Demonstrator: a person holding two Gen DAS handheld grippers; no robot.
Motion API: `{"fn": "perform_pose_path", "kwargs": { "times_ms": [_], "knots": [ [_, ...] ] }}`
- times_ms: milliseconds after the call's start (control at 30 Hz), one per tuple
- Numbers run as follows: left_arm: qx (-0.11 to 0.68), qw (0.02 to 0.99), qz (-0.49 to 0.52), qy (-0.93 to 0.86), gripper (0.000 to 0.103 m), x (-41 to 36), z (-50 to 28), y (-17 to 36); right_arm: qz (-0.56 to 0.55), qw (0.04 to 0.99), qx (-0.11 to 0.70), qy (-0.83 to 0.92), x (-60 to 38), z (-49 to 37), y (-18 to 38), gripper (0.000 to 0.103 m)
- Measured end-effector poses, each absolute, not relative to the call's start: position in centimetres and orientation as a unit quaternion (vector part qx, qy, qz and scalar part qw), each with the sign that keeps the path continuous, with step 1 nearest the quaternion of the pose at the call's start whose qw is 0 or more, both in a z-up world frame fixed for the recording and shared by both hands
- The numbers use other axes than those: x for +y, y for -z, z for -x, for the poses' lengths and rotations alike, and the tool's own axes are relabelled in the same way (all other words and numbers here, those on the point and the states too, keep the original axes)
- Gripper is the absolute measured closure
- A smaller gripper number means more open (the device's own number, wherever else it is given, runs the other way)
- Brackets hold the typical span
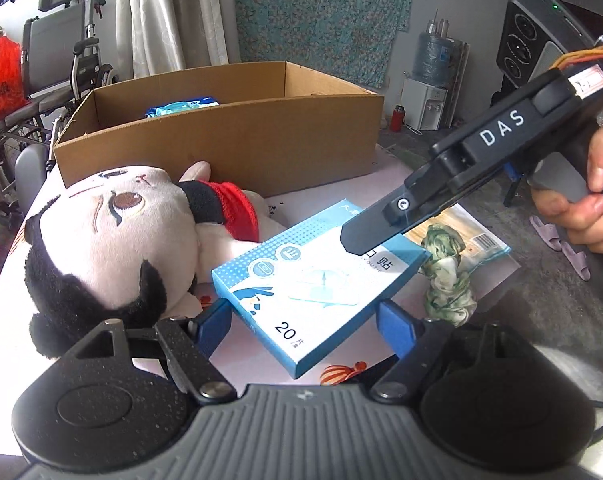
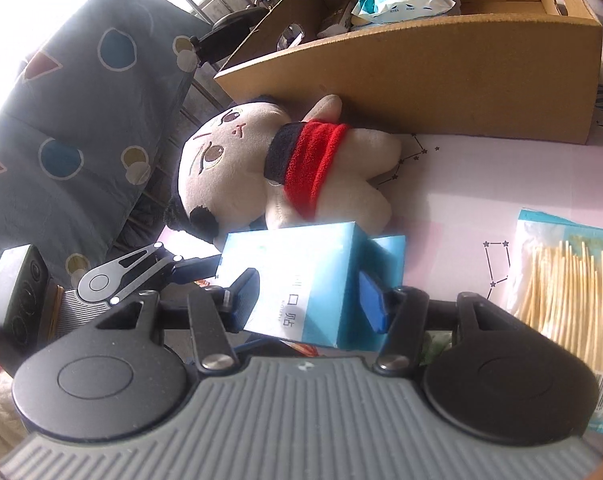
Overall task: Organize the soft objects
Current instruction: 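Lift the bandage box with the right gripper and carry it to the cardboard box, then lower the bandage box into the cardboard box beside the wipes, open right gripper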
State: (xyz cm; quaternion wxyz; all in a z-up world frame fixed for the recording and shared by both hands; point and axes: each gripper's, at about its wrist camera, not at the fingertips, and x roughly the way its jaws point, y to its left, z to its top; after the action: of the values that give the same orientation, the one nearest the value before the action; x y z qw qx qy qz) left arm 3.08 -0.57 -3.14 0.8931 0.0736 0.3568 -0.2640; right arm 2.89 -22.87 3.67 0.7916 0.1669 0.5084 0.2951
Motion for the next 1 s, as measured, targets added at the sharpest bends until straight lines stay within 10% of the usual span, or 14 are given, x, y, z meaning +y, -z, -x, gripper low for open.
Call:
{"fn": "perform_pose_path", "kwargs": {
  "times_ms": [1000],
  "knots": [
    [0.272, 0.921, -0.044, 0.276, 0.022, -3.4, -7.2, -3.2, -0.199, 0.873, 0.370, -0.248, -27.2, -3.8, -12.1, 0.050]
  ]
}}
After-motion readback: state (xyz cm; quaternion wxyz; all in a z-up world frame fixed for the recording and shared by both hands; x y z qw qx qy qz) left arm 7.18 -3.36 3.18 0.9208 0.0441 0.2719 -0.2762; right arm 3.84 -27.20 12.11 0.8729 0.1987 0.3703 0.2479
